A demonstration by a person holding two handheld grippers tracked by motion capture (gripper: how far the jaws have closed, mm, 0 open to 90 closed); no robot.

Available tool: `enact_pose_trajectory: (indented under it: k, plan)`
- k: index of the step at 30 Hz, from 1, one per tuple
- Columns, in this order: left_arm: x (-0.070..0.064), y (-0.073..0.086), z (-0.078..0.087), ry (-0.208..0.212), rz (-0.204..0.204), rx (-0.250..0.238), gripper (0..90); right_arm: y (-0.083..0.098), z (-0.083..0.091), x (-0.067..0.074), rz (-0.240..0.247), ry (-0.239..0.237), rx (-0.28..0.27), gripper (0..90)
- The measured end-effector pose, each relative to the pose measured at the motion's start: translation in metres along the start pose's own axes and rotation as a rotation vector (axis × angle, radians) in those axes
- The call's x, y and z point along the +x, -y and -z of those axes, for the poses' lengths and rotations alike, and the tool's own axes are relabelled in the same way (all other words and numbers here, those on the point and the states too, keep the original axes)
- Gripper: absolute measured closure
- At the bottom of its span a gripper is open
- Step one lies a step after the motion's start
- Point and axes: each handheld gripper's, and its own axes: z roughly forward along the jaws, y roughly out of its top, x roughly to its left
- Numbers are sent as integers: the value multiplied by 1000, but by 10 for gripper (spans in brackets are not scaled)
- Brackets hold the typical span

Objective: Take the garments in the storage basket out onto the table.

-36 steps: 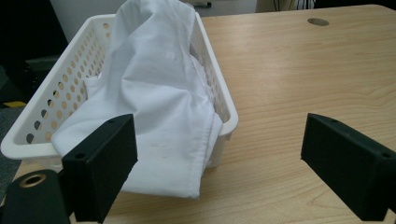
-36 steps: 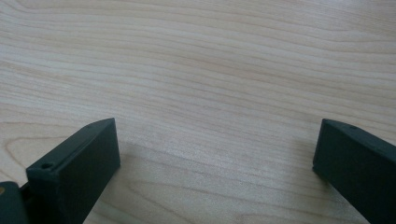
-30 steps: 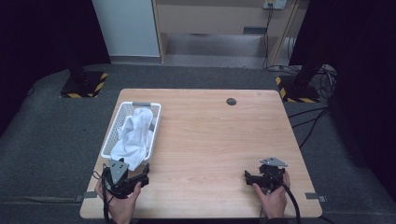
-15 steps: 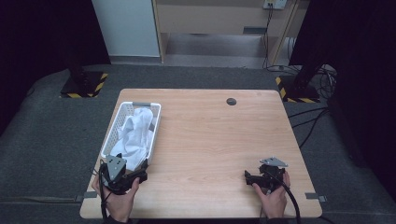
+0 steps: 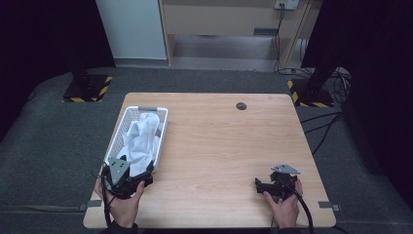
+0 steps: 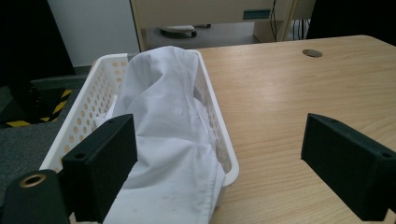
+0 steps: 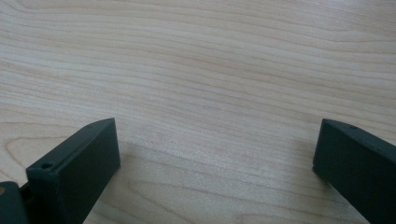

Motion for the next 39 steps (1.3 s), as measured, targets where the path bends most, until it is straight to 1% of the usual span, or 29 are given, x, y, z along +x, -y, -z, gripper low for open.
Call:
enact_pose_trajectory:
  k: [5,22,33,39]
  plan:
    - [1,-5,-4,2,2,3,94,0,0,0,0,0,0,6]
    - [6,-12,-10,-9,4,3,93,0,0,0,0,0,0,6]
    - [9,-17,-20,-17,-3,13,93,0,0,0,0,0,0,6]
    - [9,-20,-26,-14,-4,17,94,0,0,0,0,0,0,6]
